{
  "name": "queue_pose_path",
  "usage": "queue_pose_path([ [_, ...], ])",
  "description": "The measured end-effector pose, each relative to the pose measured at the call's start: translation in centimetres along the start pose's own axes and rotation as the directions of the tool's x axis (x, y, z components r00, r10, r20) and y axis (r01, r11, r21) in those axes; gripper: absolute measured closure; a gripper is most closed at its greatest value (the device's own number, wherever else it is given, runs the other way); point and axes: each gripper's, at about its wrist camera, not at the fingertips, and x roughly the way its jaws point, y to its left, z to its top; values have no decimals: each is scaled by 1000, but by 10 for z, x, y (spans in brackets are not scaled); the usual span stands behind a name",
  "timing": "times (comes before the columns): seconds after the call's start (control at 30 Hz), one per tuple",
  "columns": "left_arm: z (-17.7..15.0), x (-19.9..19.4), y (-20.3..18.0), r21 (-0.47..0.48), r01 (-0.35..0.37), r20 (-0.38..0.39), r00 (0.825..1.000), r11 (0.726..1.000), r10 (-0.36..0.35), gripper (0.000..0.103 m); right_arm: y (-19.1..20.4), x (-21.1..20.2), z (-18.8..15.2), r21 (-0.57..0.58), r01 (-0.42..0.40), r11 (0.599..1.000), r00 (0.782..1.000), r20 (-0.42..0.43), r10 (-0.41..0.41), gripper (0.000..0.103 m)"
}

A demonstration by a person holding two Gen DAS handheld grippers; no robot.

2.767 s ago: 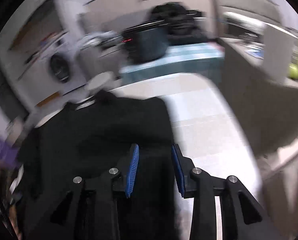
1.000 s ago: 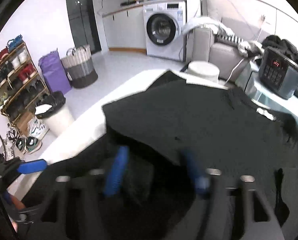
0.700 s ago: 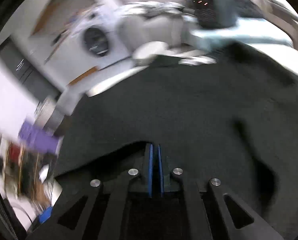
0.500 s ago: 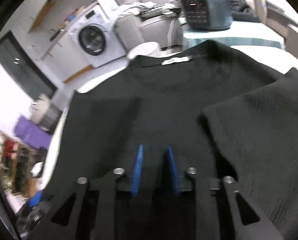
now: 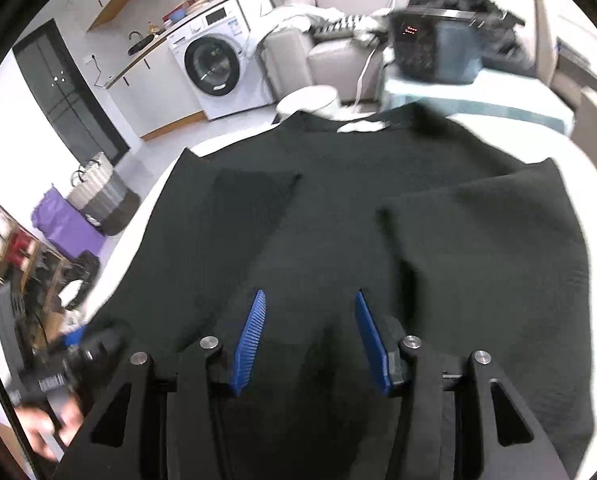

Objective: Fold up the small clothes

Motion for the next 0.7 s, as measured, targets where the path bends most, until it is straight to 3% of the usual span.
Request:
queue_pose_path([
  [0.13, -12, -15, 3, 7, 43, -4, 999, 999, -43, 2, -36, -50, -34, -29, 91, 995, 996, 23, -91, 40],
  [0.27, -24, -31, 4, 12, 48, 6, 999, 999, -48, 2, -83, -76, -71, 40, 170, 985, 985, -7, -170, 40],
  [0.37, -31, -36, 3, 24, 39, 12, 999, 999, -39, 2, -117, -82, -90, 122, 196, 973, 981, -26, -194, 40],
  [0.53, -38, -39, -1, 29, 24, 6, 1000, 999, -24, 2, -158, -71, -90, 277, 147, 950, 989, -13, -149, 41],
  [0.63, -43, -42, -1, 30, 21, 8, 1000, 999, -21, 2, -160, -58, -83, 273, 142, 952, 989, 1, -147, 53],
  [0.7, -43, -42, 1, 23, 9, 5, 1000, 1000, -9, 2, -157, -50, -81, 233, 185, 955, 983, -25, -184, 73],
])
